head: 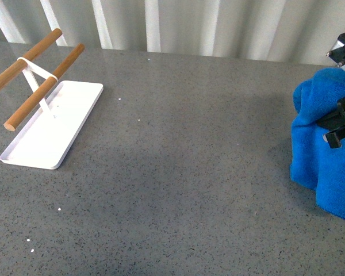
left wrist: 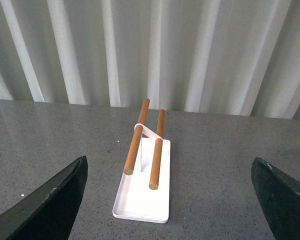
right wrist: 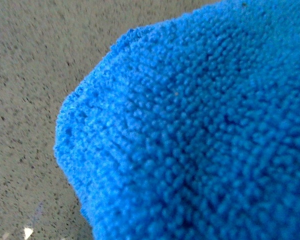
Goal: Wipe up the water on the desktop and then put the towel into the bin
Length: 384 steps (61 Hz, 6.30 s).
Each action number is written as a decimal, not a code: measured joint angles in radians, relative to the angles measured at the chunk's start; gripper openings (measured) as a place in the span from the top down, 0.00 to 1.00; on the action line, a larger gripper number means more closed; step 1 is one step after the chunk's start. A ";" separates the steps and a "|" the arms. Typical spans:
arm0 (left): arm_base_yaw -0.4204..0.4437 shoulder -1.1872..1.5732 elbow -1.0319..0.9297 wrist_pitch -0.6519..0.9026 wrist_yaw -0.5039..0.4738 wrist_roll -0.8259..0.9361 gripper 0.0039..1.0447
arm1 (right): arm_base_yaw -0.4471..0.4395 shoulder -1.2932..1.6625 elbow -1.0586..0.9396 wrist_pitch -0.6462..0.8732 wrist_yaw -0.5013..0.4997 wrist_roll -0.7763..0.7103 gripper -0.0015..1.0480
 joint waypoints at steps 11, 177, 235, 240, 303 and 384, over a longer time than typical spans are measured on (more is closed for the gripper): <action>0.000 0.000 0.000 0.000 0.000 0.000 0.06 | -0.005 0.074 0.048 -0.057 0.051 -0.035 0.95; 0.000 0.000 0.000 0.000 0.000 0.000 0.06 | 0.061 0.180 0.081 -0.142 -0.144 0.066 0.95; 0.000 0.000 0.000 0.000 0.000 0.000 0.06 | -0.097 0.103 0.194 -0.116 -0.074 -0.003 0.95; 0.000 0.000 0.000 0.000 0.000 0.000 0.06 | -0.084 0.039 0.243 -0.125 -0.069 0.017 0.95; 0.000 0.000 0.000 0.000 0.000 0.000 0.06 | -0.575 0.008 0.407 -0.232 -0.053 -0.039 0.95; 0.000 0.000 0.000 0.000 0.000 0.000 0.06 | -0.556 0.214 0.595 -0.499 0.127 -0.010 0.07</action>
